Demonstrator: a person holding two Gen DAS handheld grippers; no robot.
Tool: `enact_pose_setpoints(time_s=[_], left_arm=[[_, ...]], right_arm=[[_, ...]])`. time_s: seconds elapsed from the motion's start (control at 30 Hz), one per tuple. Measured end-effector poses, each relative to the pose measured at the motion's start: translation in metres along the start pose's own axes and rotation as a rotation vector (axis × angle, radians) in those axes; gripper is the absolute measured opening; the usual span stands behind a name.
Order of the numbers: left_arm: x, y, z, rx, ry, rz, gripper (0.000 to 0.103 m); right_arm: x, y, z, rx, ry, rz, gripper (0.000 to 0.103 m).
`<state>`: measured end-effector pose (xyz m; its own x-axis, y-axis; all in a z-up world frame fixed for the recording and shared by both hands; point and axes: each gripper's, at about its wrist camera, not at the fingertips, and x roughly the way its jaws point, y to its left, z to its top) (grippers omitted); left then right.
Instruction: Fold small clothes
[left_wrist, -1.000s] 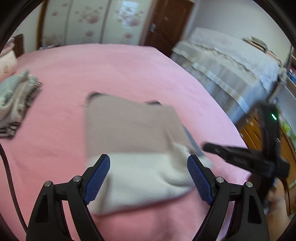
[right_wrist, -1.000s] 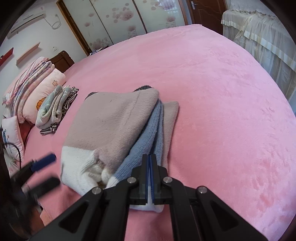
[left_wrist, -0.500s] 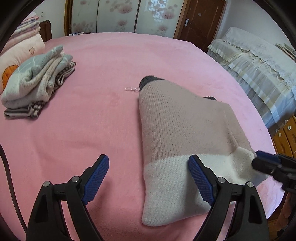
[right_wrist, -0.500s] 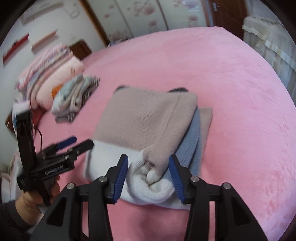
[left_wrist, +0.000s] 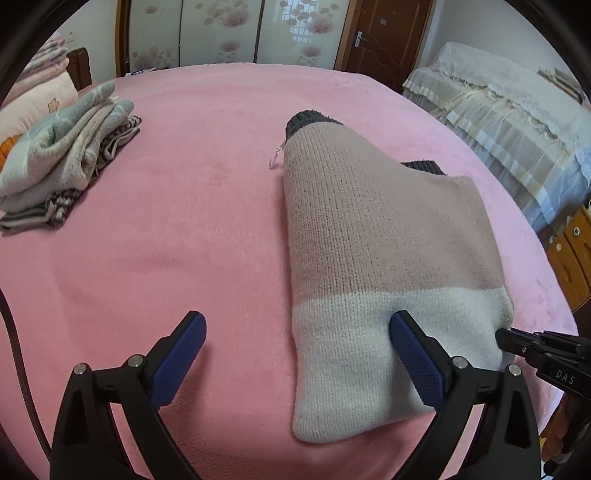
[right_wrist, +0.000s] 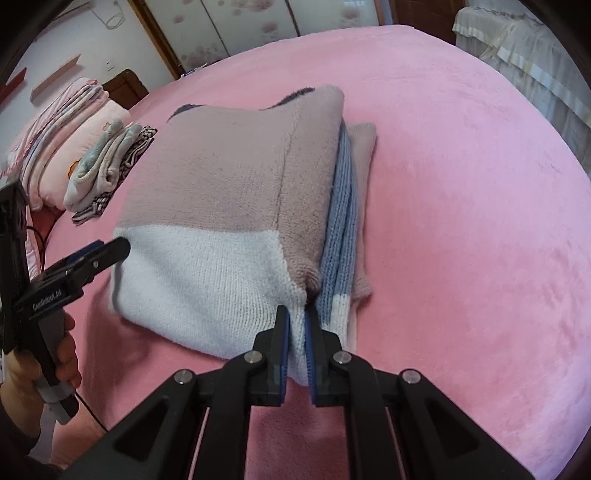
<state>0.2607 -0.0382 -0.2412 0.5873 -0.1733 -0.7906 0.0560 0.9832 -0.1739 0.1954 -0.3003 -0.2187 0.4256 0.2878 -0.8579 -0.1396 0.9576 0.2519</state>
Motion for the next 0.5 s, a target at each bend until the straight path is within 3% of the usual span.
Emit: enact_pose_setpoints(time_s=[0.13,0.3,0.43,0.5], left_arm=[[-0.002,0.005,0.008,-0.011,0.024,-0.017,0.099],[-0.025,0.001,0.034,0.024,-0.024,-0.034,0.099],[-0.026,-0.006,0.066,0.049,-0.089,-0.029,0.099],[-0.013,-0.010,0.086,0.050,-0.105,-0.037,0.099]], right_arm=[[-0.009,-0.001,0.005,0.009,-0.015,0.013,0.010],[-0.045,0.014,0.030,-0.034,-0.121,-0.016,0.030],[-0.054,0.021,0.069,-0.054,-0.212,-0.023,0.030],[-0.040,0.023,0.093,-0.059,-0.216,-0.008,0.030]])
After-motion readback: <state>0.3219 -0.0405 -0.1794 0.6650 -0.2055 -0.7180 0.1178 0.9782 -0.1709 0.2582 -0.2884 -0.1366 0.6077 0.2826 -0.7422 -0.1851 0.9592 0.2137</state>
